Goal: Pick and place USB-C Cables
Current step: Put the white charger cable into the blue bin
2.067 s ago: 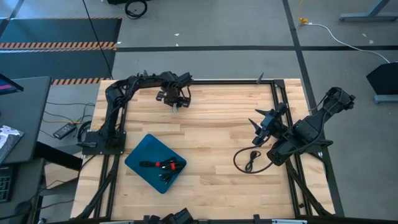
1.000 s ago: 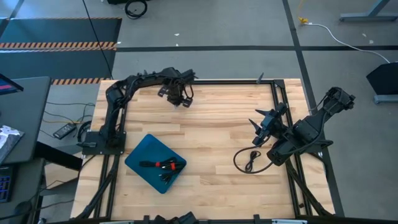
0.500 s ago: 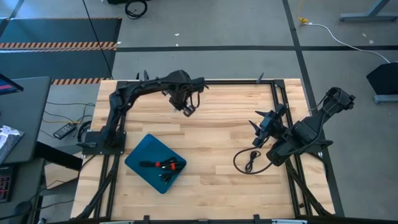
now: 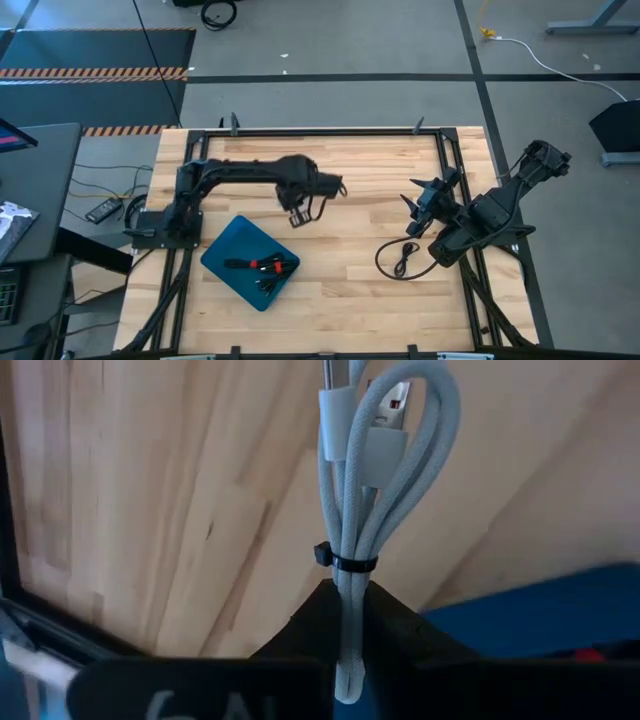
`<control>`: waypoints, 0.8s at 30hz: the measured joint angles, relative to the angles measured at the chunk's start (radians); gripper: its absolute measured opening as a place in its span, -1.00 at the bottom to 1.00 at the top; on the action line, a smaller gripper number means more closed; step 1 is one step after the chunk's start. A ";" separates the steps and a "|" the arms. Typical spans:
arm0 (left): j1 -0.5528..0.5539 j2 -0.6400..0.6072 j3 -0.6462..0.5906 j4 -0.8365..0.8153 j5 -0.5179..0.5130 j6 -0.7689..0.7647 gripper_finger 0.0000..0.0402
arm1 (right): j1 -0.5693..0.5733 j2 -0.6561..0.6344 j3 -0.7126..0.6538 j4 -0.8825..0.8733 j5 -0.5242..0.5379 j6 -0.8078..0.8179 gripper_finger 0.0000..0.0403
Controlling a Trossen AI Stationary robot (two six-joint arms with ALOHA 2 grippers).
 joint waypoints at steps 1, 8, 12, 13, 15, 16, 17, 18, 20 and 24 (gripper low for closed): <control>-0.019 -0.012 -0.003 0.004 -0.004 0.000 -0.83 | 0.000 0.000 0.000 0.002 0.000 0.000 0.06; -0.141 -0.115 -0.006 0.004 -0.016 -0.040 -0.86 | 0.000 0.000 0.000 0.010 0.000 0.003 0.06; -0.187 -0.172 -0.006 0.008 -0.029 -0.084 -0.85 | 0.000 0.000 0.000 0.014 0.000 0.004 0.06; -0.197 -0.182 -0.006 0.011 -0.030 -0.095 -0.84 | 0.000 0.000 0.000 0.015 -0.002 0.004 0.06; -0.217 -0.204 -0.006 0.010 -0.029 -0.109 -0.84 | 0.000 0.000 0.000 0.020 -0.007 0.004 0.06; -0.226 -0.210 -0.006 0.011 -0.030 -0.119 -0.84 | 0.000 0.000 0.000 0.024 -0.007 0.004 0.06; -0.234 -0.216 -0.006 0.009 -0.030 -0.127 -0.85 | 0.000 0.000 0.000 0.027 -0.007 0.004 0.06; -0.244 -0.218 -0.006 0.007 -0.029 -0.133 -0.85 | 0.000 0.000 0.000 0.030 -0.011 0.004 0.06; -0.267 -0.220 -0.006 0.004 -0.023 -0.143 -0.86 | 0.000 0.000 0.000 0.032 -0.021 0.004 0.06; -0.322 -0.220 -0.007 0.001 0.012 -0.156 -0.85 | 0.000 0.000 0.000 0.043 -0.037 0.004 0.06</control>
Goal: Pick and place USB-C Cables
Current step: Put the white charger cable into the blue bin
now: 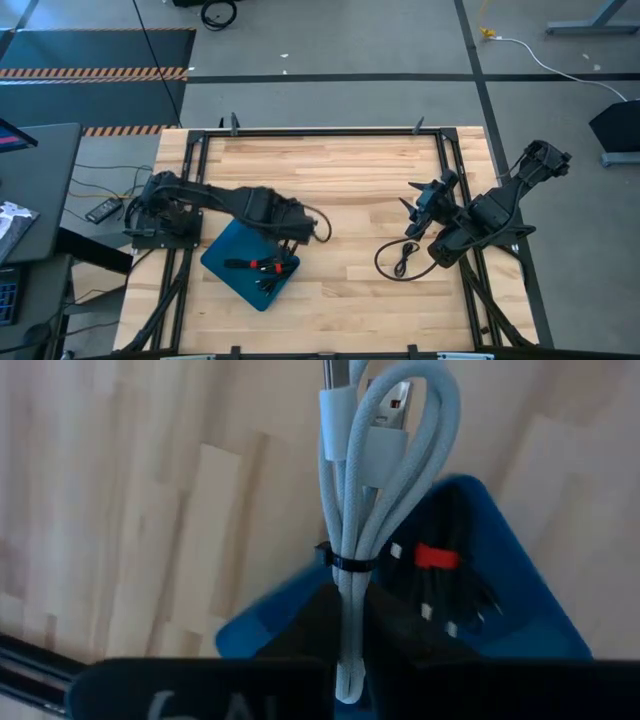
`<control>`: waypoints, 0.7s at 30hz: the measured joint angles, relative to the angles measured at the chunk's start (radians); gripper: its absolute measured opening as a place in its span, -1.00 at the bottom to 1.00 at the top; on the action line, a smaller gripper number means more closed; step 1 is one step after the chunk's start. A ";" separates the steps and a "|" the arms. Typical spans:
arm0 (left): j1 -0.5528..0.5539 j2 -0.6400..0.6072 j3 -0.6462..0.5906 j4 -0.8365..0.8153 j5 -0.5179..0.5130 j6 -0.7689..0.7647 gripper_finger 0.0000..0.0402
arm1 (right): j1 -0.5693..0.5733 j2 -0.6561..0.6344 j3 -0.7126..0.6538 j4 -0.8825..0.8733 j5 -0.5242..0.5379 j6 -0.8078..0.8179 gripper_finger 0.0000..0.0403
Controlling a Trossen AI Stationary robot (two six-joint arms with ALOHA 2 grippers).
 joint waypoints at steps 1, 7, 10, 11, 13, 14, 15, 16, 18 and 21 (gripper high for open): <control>-0.016 0.000 0.000 0.000 0.005 -0.004 -0.84 | 0.000 0.000 0.000 0.004 -0.006 -0.001 0.06; -0.122 -0.025 -0.001 0.003 0.000 -0.054 -0.86 | 0.000 0.000 0.000 0.014 -0.021 -0.002 0.06; -0.172 -0.048 -0.001 0.002 -0.068 -0.071 -0.86 | 0.000 0.000 0.000 0.020 -0.022 -0.003 0.06; -0.184 -0.058 -0.001 0.002 -0.094 -0.076 -0.86 | 0.000 0.000 0.000 0.025 -0.022 -0.003 0.06; -0.197 -0.092 -0.001 0.001 -0.124 -0.090 -0.86 | 0.000 0.000 0.000 0.035 -0.022 -0.003 0.06; -0.201 -0.110 -0.001 0.001 -0.133 -0.102 -0.86 | 0.000 0.000 0.000 0.039 -0.022 -0.004 0.06; -0.201 -0.127 -0.001 0.001 -0.145 -0.108 -0.86 | 0.000 0.000 0.000 0.043 -0.022 -0.004 0.06; -0.201 -0.140 -0.001 0.001 -0.156 -0.112 -0.86 | 0.000 0.000 0.000 0.047 -0.022 -0.004 0.06; -0.200 -0.165 -0.001 0.001 -0.169 -0.116 -0.86 | 0.000 0.000 0.000 0.058 -0.022 -0.004 0.06; -0.176 -0.210 -0.001 0.000 -0.202 -0.101 -0.86 | 0.000 0.000 0.000 0.081 -0.023 -0.015 0.06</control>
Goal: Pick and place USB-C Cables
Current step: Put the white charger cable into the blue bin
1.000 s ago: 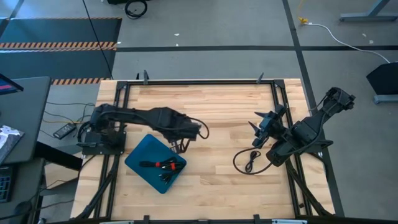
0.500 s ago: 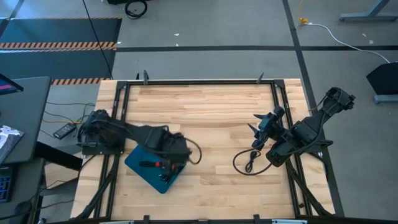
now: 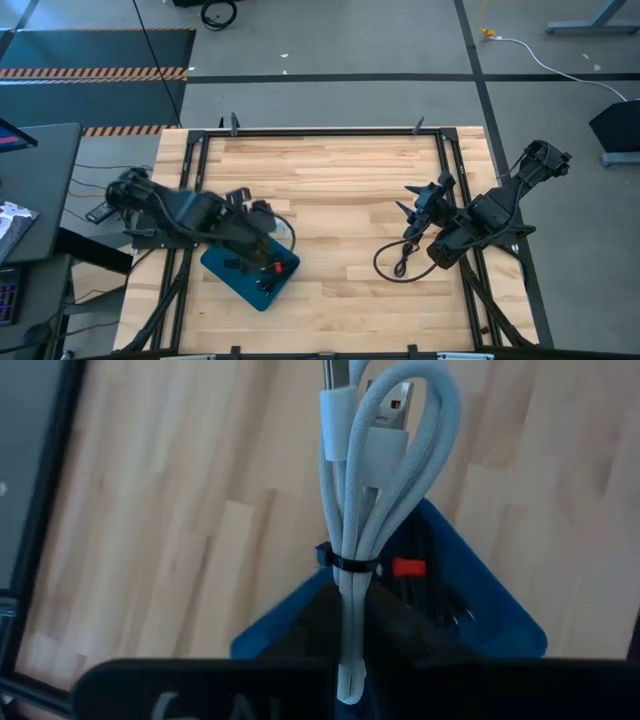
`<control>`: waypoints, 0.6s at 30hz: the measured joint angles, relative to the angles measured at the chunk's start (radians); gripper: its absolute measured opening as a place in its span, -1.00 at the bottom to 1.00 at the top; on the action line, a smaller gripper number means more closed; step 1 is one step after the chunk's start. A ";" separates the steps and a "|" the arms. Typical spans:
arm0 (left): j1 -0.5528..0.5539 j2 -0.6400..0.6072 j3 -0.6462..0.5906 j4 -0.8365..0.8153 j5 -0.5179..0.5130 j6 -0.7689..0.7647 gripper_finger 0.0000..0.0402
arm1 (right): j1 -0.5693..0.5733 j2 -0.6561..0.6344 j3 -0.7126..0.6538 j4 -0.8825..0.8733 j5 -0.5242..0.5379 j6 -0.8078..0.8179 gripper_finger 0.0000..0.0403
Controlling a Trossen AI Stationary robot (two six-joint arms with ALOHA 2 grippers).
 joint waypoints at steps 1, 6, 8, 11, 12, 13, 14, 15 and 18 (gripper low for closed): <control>0.013 -0.017 0.000 0.000 -0.010 0.004 -0.86 | 0.000 0.000 0.000 0.011 -0.002 -0.010 0.06; 0.095 -0.069 -0.007 0.009 -0.039 0.017 -0.86 | 0.000 0.000 0.000 0.083 -0.048 -0.066 0.06; 0.099 -0.082 -0.057 0.086 0.033 0.044 -0.86 | 0.001 0.000 0.000 0.107 -0.072 -0.092 0.06; 0.080 -0.112 -0.192 0.273 0.266 0.107 -0.86 | 0.000 0.000 0.000 0.128 -0.076 -0.122 0.06; 0.077 -0.124 -0.240 0.320 0.333 0.110 -0.86 | 0.000 0.000 0.000 0.133 -0.075 -0.129 0.06; 0.076 -0.143 -0.293 0.363 0.389 0.110 -0.86 | 0.000 0.000 0.000 0.136 -0.071 -0.139 0.06; 0.076 -0.162 -0.347 0.389 0.426 0.104 -0.86 | 0.000 0.000 0.000 0.137 -0.068 -0.144 0.06; 0.078 -0.184 -0.401 0.405 0.453 0.090 -0.86 | 0.000 0.000 0.000 0.140 -0.068 -0.148 0.06; 0.090 -0.251 -0.550 0.453 0.486 0.037 -0.86 | 0.000 0.000 0.000 0.140 -0.066 -0.154 0.06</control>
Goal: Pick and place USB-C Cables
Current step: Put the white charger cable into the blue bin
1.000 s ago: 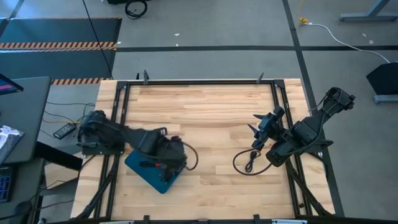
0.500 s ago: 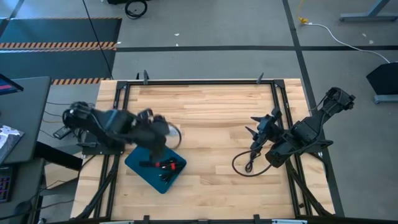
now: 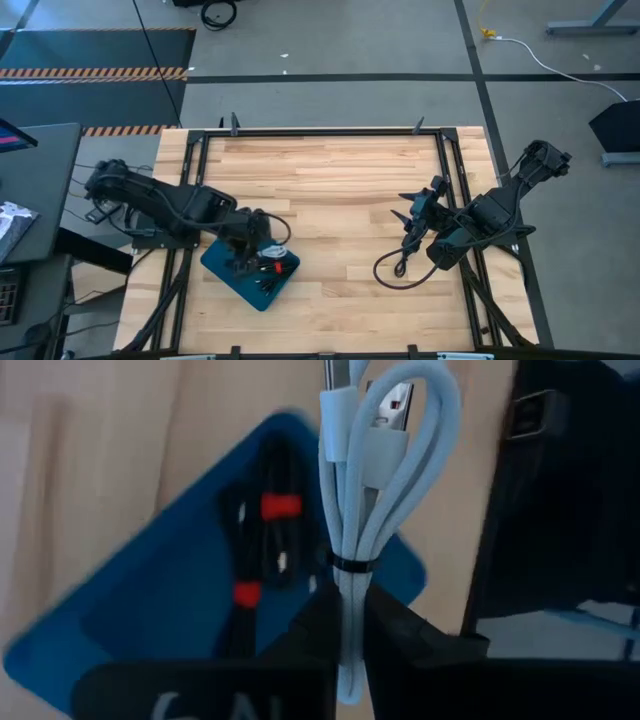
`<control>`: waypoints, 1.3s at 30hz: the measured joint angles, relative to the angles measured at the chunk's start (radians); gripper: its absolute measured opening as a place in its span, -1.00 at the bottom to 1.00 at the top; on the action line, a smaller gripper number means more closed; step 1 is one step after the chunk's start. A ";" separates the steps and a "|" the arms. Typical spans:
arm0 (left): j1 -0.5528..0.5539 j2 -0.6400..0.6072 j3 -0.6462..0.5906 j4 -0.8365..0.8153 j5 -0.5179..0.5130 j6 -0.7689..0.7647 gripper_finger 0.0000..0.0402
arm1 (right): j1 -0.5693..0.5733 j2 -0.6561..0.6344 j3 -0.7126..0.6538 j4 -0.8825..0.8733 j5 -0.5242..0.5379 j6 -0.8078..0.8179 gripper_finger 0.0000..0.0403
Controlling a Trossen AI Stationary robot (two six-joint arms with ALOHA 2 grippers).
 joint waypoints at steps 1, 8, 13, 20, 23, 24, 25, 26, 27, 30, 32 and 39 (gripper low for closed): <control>0.006 -0.026 -0.045 0.013 0.010 -0.018 -0.86 | 0.000 0.000 0.000 0.000 0.005 -0.005 0.06; 0.023 -0.150 -0.265 0.035 0.038 -0.141 -0.86 | -0.009 0.000 0.000 0.065 0.050 -0.084 0.06; 0.021 -0.157 -0.355 0.066 0.040 -0.151 -0.86 | -0.026 0.000 0.000 0.130 0.048 -0.154 0.06; 0.024 -0.153 -0.442 0.120 0.029 -0.138 -0.86 | -0.028 0.000 0.000 0.143 0.024 -0.167 0.06; 0.024 -0.153 -0.464 0.118 0.013 -0.139 -0.85 | -0.028 0.000 0.000 0.149 0.015 -0.167 0.06; 0.024 -0.153 -0.466 0.120 0.001 -0.142 -0.83 | -0.028 0.000 0.000 0.150 0.015 -0.167 0.06; 0.024 -0.153 -0.466 0.121 -0.019 -0.142 -0.80 | -0.028 0.001 0.000 0.151 0.015 -0.167 0.06; 0.024 -0.153 -0.466 0.126 -0.032 -0.142 -0.78 | -0.028 0.001 0.000 0.151 0.013 -0.167 0.06; 0.024 -0.153 -0.466 0.132 -0.045 -0.142 -0.76 | -0.028 0.001 0.000 0.151 0.010 -0.165 0.06; 0.024 -0.153 -0.466 0.138 -0.097 -0.152 -0.74 | -0.028 0.001 0.000 0.151 -0.008 -0.150 0.06; 0.022 -0.153 -0.466 0.138 -0.103 -0.160 -0.74 | -0.028 0.001 0.000 0.152 -0.011 -0.149 0.06; 0.021 -0.153 -0.466 0.139 -0.068 -0.176 -0.66 | -0.027 0.002 0.000 0.152 -0.032 -0.144 0.06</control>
